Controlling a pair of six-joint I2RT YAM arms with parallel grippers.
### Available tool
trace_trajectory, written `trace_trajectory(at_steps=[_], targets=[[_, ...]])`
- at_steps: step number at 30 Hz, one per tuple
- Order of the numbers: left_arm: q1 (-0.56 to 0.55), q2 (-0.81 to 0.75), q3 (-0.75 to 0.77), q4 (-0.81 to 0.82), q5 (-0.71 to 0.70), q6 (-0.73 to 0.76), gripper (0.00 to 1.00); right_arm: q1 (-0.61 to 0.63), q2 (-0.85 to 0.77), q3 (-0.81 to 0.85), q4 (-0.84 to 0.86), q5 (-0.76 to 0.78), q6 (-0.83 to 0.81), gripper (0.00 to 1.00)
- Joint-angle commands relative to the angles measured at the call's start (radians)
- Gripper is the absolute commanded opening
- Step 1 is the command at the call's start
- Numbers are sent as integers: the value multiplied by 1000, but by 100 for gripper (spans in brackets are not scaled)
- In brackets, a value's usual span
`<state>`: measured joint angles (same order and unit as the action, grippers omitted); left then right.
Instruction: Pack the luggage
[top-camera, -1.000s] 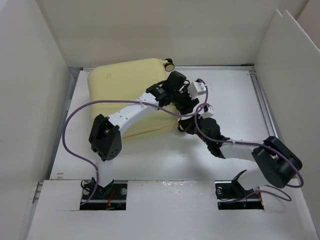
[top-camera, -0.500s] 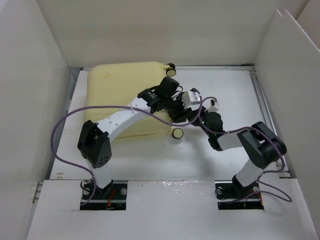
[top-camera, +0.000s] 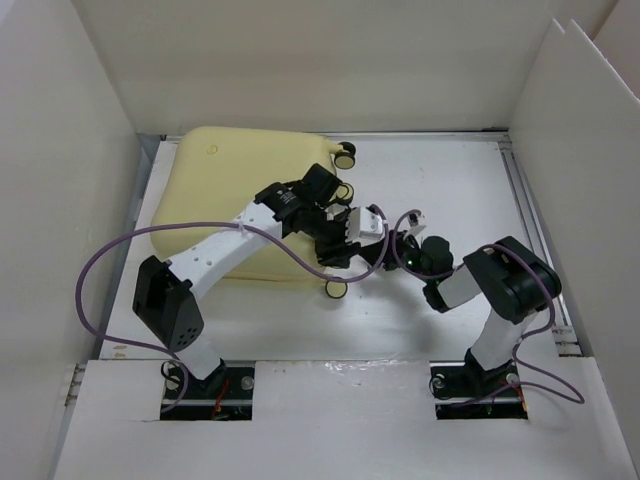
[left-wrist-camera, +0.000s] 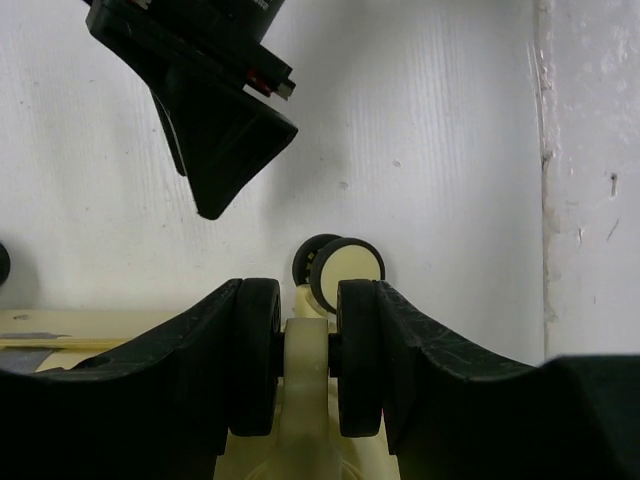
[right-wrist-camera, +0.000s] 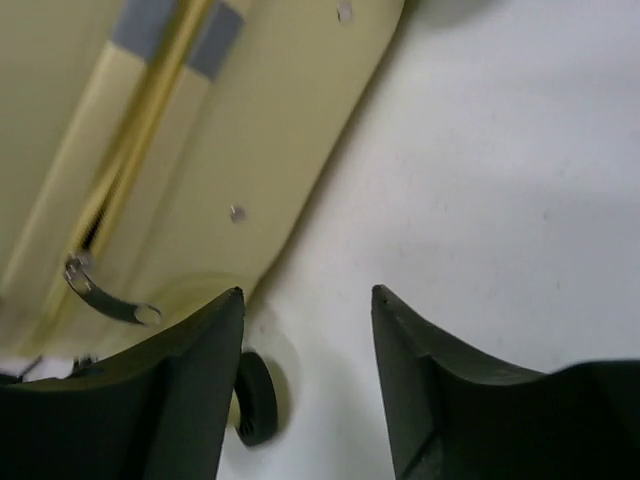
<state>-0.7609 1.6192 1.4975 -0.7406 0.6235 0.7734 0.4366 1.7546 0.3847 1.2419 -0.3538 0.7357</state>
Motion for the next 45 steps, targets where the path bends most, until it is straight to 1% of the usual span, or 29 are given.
trace_trajectory(at_steps=[1,4,5,7,8,12,13,16,18,22,24,27,28,29,30,32,36,39,40,42,45], targets=[[14,-119,-6,-130,67,140,0,-25,23,-13,315,-293,-87,61],[14,-128,-6,-213,99,266,0,-9,32,-23,361,-356,-137,62],[14,-128,-6,-226,99,282,0,14,32,-32,404,-356,-147,62],[14,-128,-6,-241,122,293,0,36,3,-23,386,-356,-186,63],[14,-128,3,-256,122,317,0,62,-12,-11,355,-356,-208,63],[23,-128,24,-289,163,357,0,140,-87,103,95,-329,-361,63],[34,-128,24,-289,174,366,0,140,-87,117,85,-318,-392,63],[34,-139,24,-289,194,366,0,149,-43,170,123,-379,-378,63],[34,-139,24,-279,203,366,0,158,-24,195,114,-439,-369,63],[34,-130,44,-279,203,348,0,191,-14,177,116,-458,-369,60],[34,-130,44,-279,203,348,0,200,-14,140,129,-430,-369,59],[34,-130,44,-258,203,330,0,223,-4,131,129,-398,-369,53],[34,-130,44,-258,203,329,0,223,-4,131,129,-375,-369,53],[34,-130,44,-258,203,329,0,249,-4,131,129,-360,-369,53],[34,-130,44,-258,203,319,0,258,5,131,129,-340,-381,50],[34,-120,53,-249,203,319,0,273,16,131,129,-274,-381,48],[34,-111,64,-249,203,308,0,306,39,131,168,-156,-391,48],[34,-111,64,-249,203,299,0,306,39,131,188,-76,-391,41],[34,-111,64,-249,203,299,0,306,39,131,197,-76,-391,37],[34,-111,64,-249,203,299,0,306,39,131,197,-66,-391,34],[34,-111,64,-240,203,290,0,306,19,131,197,-30,-391,34]])
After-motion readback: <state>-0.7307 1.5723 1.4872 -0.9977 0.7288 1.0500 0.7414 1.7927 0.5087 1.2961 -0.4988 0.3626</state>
